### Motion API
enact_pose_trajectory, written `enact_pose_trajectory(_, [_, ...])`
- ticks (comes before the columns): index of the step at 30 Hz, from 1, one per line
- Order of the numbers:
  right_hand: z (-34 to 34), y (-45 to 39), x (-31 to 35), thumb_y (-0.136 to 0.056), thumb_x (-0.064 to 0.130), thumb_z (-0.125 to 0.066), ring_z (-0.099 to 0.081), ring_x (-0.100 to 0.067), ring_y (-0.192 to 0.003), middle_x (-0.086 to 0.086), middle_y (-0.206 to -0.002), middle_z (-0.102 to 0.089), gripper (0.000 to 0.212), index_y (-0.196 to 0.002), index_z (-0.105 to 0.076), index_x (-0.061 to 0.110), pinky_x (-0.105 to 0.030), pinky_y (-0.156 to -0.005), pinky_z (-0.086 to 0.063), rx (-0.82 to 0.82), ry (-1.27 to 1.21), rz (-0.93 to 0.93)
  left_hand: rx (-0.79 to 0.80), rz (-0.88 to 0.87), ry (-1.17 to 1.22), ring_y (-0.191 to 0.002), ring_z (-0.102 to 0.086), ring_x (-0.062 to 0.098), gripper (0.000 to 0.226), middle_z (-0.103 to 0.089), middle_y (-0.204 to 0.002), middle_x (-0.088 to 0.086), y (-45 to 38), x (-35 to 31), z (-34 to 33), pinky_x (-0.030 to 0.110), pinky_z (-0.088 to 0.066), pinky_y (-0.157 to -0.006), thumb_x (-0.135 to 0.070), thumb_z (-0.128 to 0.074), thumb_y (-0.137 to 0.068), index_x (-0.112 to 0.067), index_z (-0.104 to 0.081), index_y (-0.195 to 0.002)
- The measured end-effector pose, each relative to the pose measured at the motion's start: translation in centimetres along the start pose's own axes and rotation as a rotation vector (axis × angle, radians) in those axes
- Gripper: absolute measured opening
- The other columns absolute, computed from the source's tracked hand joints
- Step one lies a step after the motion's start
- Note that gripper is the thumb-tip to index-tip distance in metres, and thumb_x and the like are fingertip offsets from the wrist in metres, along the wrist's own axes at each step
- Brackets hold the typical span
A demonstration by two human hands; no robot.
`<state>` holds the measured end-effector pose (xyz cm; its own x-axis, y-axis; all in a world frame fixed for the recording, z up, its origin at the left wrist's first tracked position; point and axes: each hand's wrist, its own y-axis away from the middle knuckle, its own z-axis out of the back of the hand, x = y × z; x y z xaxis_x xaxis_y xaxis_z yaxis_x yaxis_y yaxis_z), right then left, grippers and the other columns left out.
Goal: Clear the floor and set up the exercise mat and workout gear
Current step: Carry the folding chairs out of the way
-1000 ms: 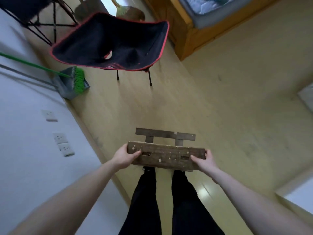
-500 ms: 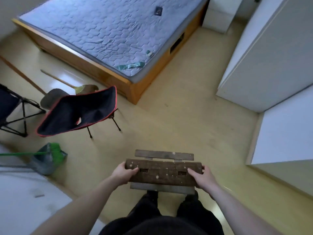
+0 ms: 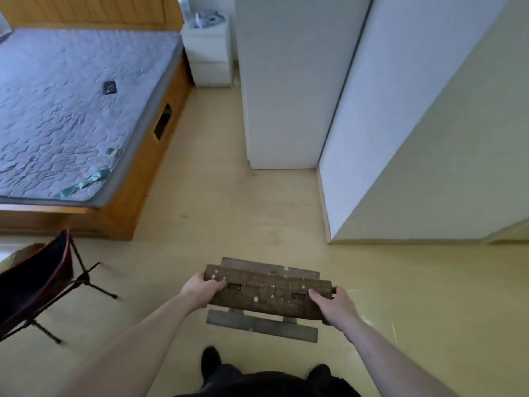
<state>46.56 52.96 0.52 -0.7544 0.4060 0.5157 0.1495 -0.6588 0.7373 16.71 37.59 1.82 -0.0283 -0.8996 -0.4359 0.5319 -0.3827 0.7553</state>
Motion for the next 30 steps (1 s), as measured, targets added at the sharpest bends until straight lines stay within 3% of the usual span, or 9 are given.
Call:
enact_pose_trajectory(2, [4.7,-0.6,-1.7,-0.088,0.052,-0.073,-0.063,-0.025,-0.103,-0.007,-0.120,-0.061,0.058,-0.125,-0.050,0.015,-0.031,-0.069,-0.059,-0.023,-0.042,-0.012,0.027,-0.055,-0.050,-0.094,-0.061,0.017,0.042,-0.062,-0.110,-0.001,0.8,-4.0,-3.3,0.030,-0.051,-0.069,-0.041,-0.067,-0.094,-0.019,-0.054,-0.127])
enact_pose_trajectory(6, [13.4,-1.6,-5.0,-0.088,0.049,-0.074,-0.062,-0.026,-0.102,-0.007,-0.118,-0.061,0.054,-0.122,-0.049,0.014,-0.033,-0.070,-0.060,-0.097,-0.123,-0.035,0.098,-0.153,-0.124,-0.090,-0.059,0.012,0.048,-0.060,-0.106,-0.005,2.4,-11.1,-9.9,0.026,-0.048,-0.063,-0.043,-0.066,-0.094,-0.020,-0.051,-0.133])
enact_pose_trajectory(12, [24.0,-3.8,-8.5,-0.091,0.047,-0.072,-0.061,-0.027,-0.102,-0.009,-0.118,-0.060,0.055,-0.125,-0.049,0.011,-0.029,-0.059,-0.055,-0.194,-0.170,-0.079,0.153,-0.239,-0.224,-0.095,-0.059,0.015,0.050,-0.061,-0.114,-0.002,3.7,-20.8,-18.7,0.028,-0.048,-0.064,-0.046,-0.065,-0.092,-0.023,-0.049,-0.133])
enact_pose_trajectory(16, [28.8,-6.1,-10.0,-0.088,0.045,-0.075,-0.063,-0.027,-0.099,-0.010,-0.113,-0.063,0.053,-0.120,-0.052,0.010,-0.037,-0.066,-0.061,-0.260,-0.235,-0.129,0.209,-0.258,-0.221,-0.096,-0.059,0.018,0.038,-0.061,-0.107,-0.002,2.4,-26.6,-23.4,0.029,-0.048,-0.063,-0.036,-0.066,-0.093,-0.019,-0.054,-0.125])
enact_pose_trajectory(20, [32.6,-7.8,-10.9,-0.088,0.045,-0.075,-0.063,-0.022,-0.089,-0.009,-0.109,-0.064,0.050,-0.116,-0.054,0.010,-0.040,-0.070,-0.063,-0.320,-0.265,-0.190,0.265,-0.314,-0.321,-0.096,-0.060,0.018,0.012,-0.062,-0.099,-0.007,0.6,-32.0,-27.2,0.031,-0.051,-0.069,-0.036,-0.065,-0.093,-0.031,-0.055,-0.097])
enact_pose_trajectory(26, [38.1,-9.0,-12.7,-0.090,0.043,-0.074,-0.063,-0.017,-0.084,-0.006,-0.103,-0.064,0.049,-0.118,-0.054,0.009,-0.036,-0.066,-0.062,-0.418,-0.362,-0.278,0.393,-0.387,-0.418,-0.105,-0.060,0.024,0.019,-0.064,-0.104,-0.002,-1.2,-40.2,-33.4,0.033,-0.051,-0.073,-0.035,-0.066,-0.093,-0.027,-0.056,-0.107])
enact_pose_trajectory(30, [41.2,-9.4,-15.1,-0.089,0.046,-0.073,-0.065,-0.020,-0.090,-0.009,-0.112,-0.066,0.054,-0.122,-0.053,0.008,-0.036,-0.065,-0.062,-0.469,-0.427,-0.343,0.467,-0.461,-0.513,-0.104,-0.059,0.022,0.023,-0.063,-0.111,-0.001,-0.8,-44.5,-37.6,0.033,-0.051,-0.073,-0.037,-0.065,-0.092,-0.027,-0.058,-0.112])
